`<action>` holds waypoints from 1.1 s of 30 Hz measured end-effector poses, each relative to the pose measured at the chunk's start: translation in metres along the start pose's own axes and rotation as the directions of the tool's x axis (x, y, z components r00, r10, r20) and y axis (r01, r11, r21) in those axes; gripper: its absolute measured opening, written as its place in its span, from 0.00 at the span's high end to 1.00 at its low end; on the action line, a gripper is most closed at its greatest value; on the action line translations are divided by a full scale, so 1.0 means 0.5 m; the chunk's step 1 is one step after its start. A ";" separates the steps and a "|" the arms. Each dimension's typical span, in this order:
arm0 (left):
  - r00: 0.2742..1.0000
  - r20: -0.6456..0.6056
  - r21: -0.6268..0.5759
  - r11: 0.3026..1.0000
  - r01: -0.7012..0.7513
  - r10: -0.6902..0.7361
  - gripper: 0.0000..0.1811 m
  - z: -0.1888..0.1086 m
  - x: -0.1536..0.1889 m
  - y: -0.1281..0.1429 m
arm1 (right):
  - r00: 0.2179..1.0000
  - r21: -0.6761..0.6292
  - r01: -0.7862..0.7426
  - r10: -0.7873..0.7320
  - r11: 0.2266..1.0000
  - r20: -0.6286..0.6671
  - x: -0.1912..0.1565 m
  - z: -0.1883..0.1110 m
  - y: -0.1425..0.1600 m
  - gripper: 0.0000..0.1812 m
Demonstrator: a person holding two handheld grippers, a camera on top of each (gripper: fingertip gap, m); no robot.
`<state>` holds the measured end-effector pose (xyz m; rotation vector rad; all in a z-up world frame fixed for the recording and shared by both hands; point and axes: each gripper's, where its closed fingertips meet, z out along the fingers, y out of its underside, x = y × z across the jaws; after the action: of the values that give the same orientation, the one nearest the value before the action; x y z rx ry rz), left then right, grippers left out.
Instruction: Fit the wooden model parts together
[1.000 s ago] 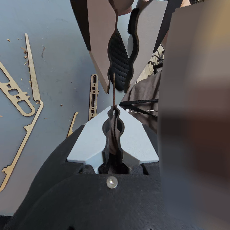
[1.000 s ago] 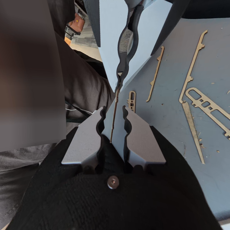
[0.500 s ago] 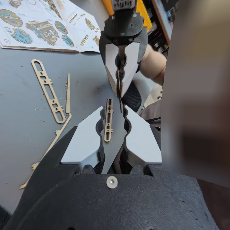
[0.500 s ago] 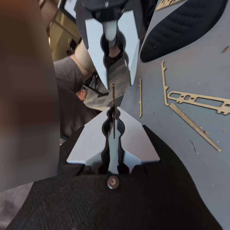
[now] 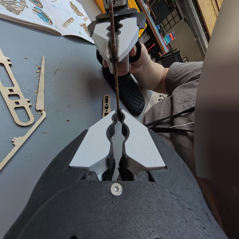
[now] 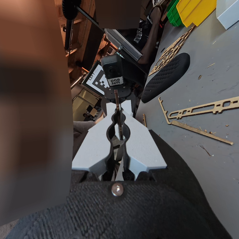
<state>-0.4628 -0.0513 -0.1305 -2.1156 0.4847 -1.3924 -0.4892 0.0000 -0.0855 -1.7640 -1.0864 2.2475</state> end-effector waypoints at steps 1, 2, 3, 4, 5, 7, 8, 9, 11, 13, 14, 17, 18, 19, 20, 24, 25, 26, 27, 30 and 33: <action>1.000 0.009 -0.040 0.999 0.001 0.000 1.00 -0.004 -0.002 0.014 | 1.000 -0.034 0.024 -0.025 0.999 -0.016 0.004 -0.006 0.009 0.92; 1.000 0.029 -0.098 0.995 0.001 0.001 1.00 -0.009 -0.007 0.033 | 0.995 -0.058 0.067 -0.071 0.996 -0.065 0.016 -0.017 0.011 0.90; 0.998 0.058 -0.178 0.984 0.004 0.007 1.00 -0.016 -0.015 0.058 | 0.981 -0.085 0.135 -0.145 0.987 -0.129 0.031 -0.032 0.009 0.84; 0.996 0.082 -0.267 0.964 0.008 0.015 1.00 -0.024 -0.021 0.084 | 0.955 -0.123 0.218 -0.238 0.968 -0.179 0.042 -0.047 0.007 0.83; 0.995 0.096 -0.347 0.938 0.013 0.022 1.00 -0.031 -0.024 0.105 | 0.919 -0.179 0.304 -0.338 0.936 -0.204 0.046 -0.059 0.006 0.83; 0.993 0.110 -0.490 0.871 0.017 0.043 1.00 -0.042 -0.027 0.135 | 0.849 -0.326 0.443 -0.507 0.836 -0.148 0.041 -0.063 0.021 0.84; 0.991 0.123 -0.535 0.845 0.016 0.060 1.00 -0.044 -0.034 0.139 | 0.826 -0.409 0.479 -0.557 0.777 -0.091 0.041 -0.059 0.039 0.85; 0.991 0.118 -0.575 0.818 0.016 0.064 1.00 -0.045 -0.036 0.140 | 0.820 -0.492 0.487 -0.571 0.721 -0.024 0.042 -0.056 0.064 0.85; 0.994 0.095 -0.642 0.767 0.024 0.048 1.00 -0.047 -0.038 0.141 | 0.825 -0.599 0.469 -0.564 0.649 0.035 0.057 -0.043 0.094 0.85; 0.997 0.079 -0.695 0.718 0.036 0.027 1.00 -0.047 -0.039 0.143 | 0.837 -0.640 0.461 -0.541 0.614 0.085 0.060 -0.022 0.117 0.87; 0.998 0.064 -0.705 0.709 0.032 0.019 1.00 -0.044 -0.038 0.141 | 0.845 -0.656 0.457 -0.524 0.600 0.110 0.059 -0.015 0.130 0.89; 0.999 0.038 -0.718 0.696 0.010 0.026 1.00 -0.032 -0.039 0.132 | 0.863 -0.730 0.413 -0.490 0.545 0.123 0.075 -0.016 0.161 0.91; 0.998 0.038 -0.727 0.687 -0.001 0.041 1.00 -0.031 -0.044 0.132 | 0.874 -0.740 0.403 -0.467 0.538 0.136 0.073 -0.019 0.170 0.95; 0.998 0.032 -0.736 0.677 -0.010 0.050 1.00 -0.030 -0.047 0.133 | 0.883 -0.737 0.401 -0.443 0.543 0.154 0.068 -0.019 0.176 1.00; 0.998 0.027 -0.740 0.672 -0.016 0.054 1.00 -0.028 -0.048 0.134 | 0.890 -0.734 0.395 -0.428 0.552 0.157 0.067 -0.019 0.179 1.00; 0.999 0.010 -0.741 0.672 -0.016 0.034 1.00 -0.014 -0.048 0.136 | 0.909 -0.730 0.373 -0.385 0.573 0.161 0.068 -0.025 0.186 0.98; 1.000 0.009 -0.742 0.670 -0.013 0.030 1.00 -0.012 -0.047 0.136 | 0.919 -0.726 0.354 -0.362 0.590 0.153 0.066 -0.023 0.185 0.98; 0.999 0.011 -0.742 0.670 -0.012 0.030 1.00 -0.010 -0.048 0.136 | 0.928 -0.725 0.337 -0.341 0.601 0.148 0.065 -0.023 0.185 1.00; 1.000 0.009 -0.741 0.671 -0.011 0.026 1.00 -0.009 -0.047 0.135 | 0.931 -0.726 0.329 -0.337 0.604 0.141 0.067 -0.024 0.184 1.00; 1.000 0.006 -0.735 0.678 -0.005 0.014 1.00 -0.010 -0.044 0.133 | 0.928 -0.741 0.316 -0.354 0.592 0.113 0.081 -0.029 0.192 1.00; 0.999 0.019 -0.752 0.660 -0.007 0.032 1.00 -0.016 -0.049 0.142 | 0.943 -0.716 0.302 -0.306 0.629 0.129 0.069 -0.019 0.197 1.00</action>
<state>-0.4797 -0.0947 -0.1897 -2.7467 1.2530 -1.2545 -0.4583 -0.0526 -0.1704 -1.5714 -2.3244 1.6853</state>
